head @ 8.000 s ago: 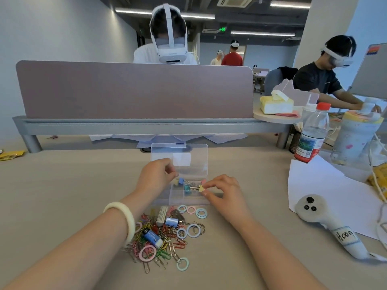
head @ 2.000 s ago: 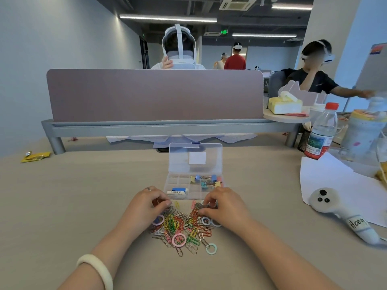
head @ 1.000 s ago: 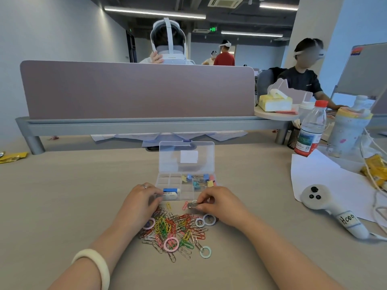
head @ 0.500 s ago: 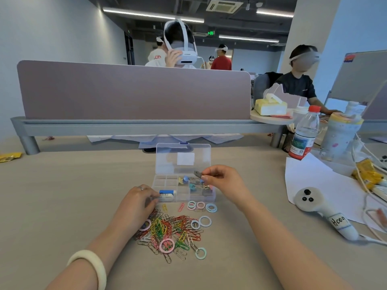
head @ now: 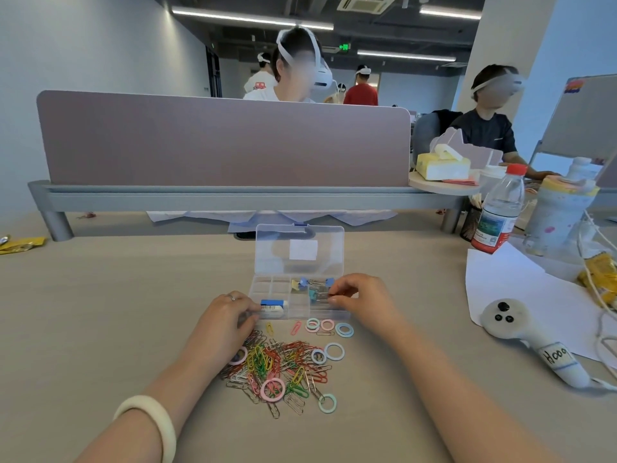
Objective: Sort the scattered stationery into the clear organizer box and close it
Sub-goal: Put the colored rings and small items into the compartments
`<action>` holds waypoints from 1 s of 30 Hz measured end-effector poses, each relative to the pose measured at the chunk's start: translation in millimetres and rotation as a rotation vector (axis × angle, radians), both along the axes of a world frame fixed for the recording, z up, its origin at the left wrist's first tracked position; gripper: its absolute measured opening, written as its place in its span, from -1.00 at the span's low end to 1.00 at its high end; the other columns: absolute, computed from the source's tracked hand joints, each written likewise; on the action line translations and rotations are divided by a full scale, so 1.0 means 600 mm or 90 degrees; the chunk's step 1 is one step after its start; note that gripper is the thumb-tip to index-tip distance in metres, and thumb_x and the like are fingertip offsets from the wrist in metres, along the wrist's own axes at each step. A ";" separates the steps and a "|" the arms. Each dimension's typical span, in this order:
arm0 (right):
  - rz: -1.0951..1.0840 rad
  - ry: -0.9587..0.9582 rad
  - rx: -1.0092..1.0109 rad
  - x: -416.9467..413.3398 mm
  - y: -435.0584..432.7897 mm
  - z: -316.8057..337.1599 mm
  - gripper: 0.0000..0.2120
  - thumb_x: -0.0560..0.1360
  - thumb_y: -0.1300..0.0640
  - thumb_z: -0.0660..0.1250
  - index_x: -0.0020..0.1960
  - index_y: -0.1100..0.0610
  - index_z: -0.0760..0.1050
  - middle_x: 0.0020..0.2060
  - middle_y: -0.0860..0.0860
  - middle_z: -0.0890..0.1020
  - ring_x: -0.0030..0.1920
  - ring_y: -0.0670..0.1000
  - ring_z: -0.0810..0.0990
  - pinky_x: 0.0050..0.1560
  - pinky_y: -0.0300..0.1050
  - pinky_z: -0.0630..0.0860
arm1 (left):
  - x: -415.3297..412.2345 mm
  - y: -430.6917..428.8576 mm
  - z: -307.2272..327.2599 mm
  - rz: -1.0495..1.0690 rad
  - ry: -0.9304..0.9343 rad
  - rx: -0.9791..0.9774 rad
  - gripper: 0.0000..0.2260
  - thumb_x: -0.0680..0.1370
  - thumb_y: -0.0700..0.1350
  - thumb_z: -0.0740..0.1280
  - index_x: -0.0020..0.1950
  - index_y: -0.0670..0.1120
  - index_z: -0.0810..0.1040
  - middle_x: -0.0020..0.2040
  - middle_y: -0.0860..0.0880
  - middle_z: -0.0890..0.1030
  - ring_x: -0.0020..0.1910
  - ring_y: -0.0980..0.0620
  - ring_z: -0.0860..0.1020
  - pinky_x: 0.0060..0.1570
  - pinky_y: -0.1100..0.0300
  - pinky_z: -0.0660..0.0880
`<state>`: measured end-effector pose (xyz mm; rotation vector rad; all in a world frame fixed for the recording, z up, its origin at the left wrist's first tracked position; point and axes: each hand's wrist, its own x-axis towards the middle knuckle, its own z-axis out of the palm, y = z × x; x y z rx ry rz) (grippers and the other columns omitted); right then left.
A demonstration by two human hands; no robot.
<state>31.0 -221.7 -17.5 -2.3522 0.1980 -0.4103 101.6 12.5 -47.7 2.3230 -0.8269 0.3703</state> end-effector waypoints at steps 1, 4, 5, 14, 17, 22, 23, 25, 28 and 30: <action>0.004 0.005 -0.037 -0.002 0.001 -0.002 -0.94 0.38 0.18 0.42 -0.14 0.09 0.60 -0.20 -0.09 0.56 -0.18 -0.09 0.53 -0.13 -0.27 0.46 | 0.000 0.000 0.000 0.000 0.000 0.000 -0.84 0.48 -0.18 0.33 0.02 -0.09 0.62 -0.05 -0.01 0.60 -0.05 0.04 0.48 -0.10 0.31 0.32; 0.017 0.001 -0.101 -0.004 0.005 -0.004 -0.96 0.40 0.18 0.40 -0.16 0.12 0.61 -0.19 -0.07 0.54 -0.15 -0.06 0.51 -0.08 -0.21 0.47 | -0.002 0.001 0.001 0.001 -0.004 0.001 -0.84 0.48 -0.18 0.32 0.03 -0.10 0.62 -0.04 -0.01 0.60 -0.05 0.06 0.47 -0.11 0.35 0.30; 0.014 -0.001 -0.111 -0.005 0.007 -0.005 -0.96 0.40 0.17 0.40 -0.16 0.13 0.61 -0.18 -0.06 0.53 -0.14 -0.05 0.51 -0.08 -0.20 0.47 | -0.002 0.001 0.001 0.001 -0.005 0.003 -0.84 0.48 -0.17 0.32 0.03 -0.10 0.62 -0.04 -0.01 0.59 -0.05 0.07 0.46 -0.11 0.35 0.29; 0.000 -0.054 -0.081 -0.025 -0.002 -0.011 -0.90 0.43 0.18 0.38 -0.09 0.17 0.64 -0.11 -0.07 0.50 -0.05 -0.20 0.43 -0.04 -0.41 0.32 | -0.015 0.005 0.005 -0.015 0.010 0.008 -0.82 0.48 -0.18 0.32 0.05 -0.10 0.62 -0.03 -0.02 0.59 -0.03 0.02 0.49 -0.05 0.30 0.32; 0.017 -0.047 -0.079 -0.050 -0.010 -0.001 -0.93 0.38 0.14 0.43 -0.14 0.10 0.64 -0.16 -0.07 0.51 -0.18 -0.14 0.47 -0.11 -0.32 0.40 | -0.023 0.008 0.009 -0.029 0.023 0.004 -0.79 0.49 -0.18 0.32 0.11 -0.09 0.60 -0.01 0.03 0.55 -0.05 0.09 0.47 -0.06 0.36 0.31; 0.087 0.058 -0.143 -0.079 -0.014 -0.006 -0.85 0.33 0.08 0.48 -0.12 0.08 0.62 -0.19 -0.04 0.52 -0.15 -0.05 0.51 -0.03 -0.16 0.48 | -0.040 0.023 0.031 -0.001 0.055 -0.034 -0.86 0.46 -0.17 0.36 -0.01 -0.04 0.62 -0.06 0.01 0.55 -0.09 0.06 0.51 -0.11 0.25 0.38; 0.089 0.056 -0.143 -0.080 -0.012 -0.007 -0.84 0.32 0.09 0.48 -0.12 0.09 0.62 -0.19 -0.04 0.51 -0.14 -0.04 0.51 -0.03 -0.18 0.47 | -0.043 0.027 0.037 -0.002 0.060 -0.039 -0.89 0.44 -0.18 0.38 -0.10 0.01 0.62 -0.12 0.00 0.55 -0.12 0.05 0.51 -0.15 0.26 0.38; 0.088 0.053 -0.143 -0.078 -0.008 -0.009 -0.82 0.32 0.09 0.49 -0.11 0.10 0.61 -0.18 -0.04 0.49 -0.15 -0.04 0.51 -0.04 -0.23 0.45 | -0.046 0.039 0.046 -0.003 0.083 -0.034 -0.80 0.39 -0.20 0.42 -0.30 0.11 0.55 -0.22 0.01 0.56 -0.20 0.07 0.51 -0.22 0.31 0.37; 0.090 0.055 -0.157 -0.077 -0.005 -0.013 -0.86 0.34 0.10 0.47 -0.13 0.10 0.61 -0.20 -0.08 0.45 -0.15 -0.06 0.49 -0.04 -0.25 0.44 | -0.047 0.058 0.055 -0.004 0.141 0.015 -0.84 0.32 -0.13 0.50 -0.37 0.06 0.57 -0.26 -0.01 0.57 -0.25 0.03 0.51 -0.23 0.23 0.39; 0.091 0.054 -0.157 -0.078 -0.004 -0.013 -0.91 0.35 0.11 0.46 -0.16 0.09 0.60 -0.23 -0.11 0.43 -0.15 -0.06 0.48 -0.03 -0.22 0.44 | -0.047 0.066 0.057 -0.025 0.188 0.065 -0.88 0.29 -0.08 0.52 -0.35 0.03 0.60 -0.26 0.00 0.57 -0.26 0.04 0.51 -0.24 0.21 0.40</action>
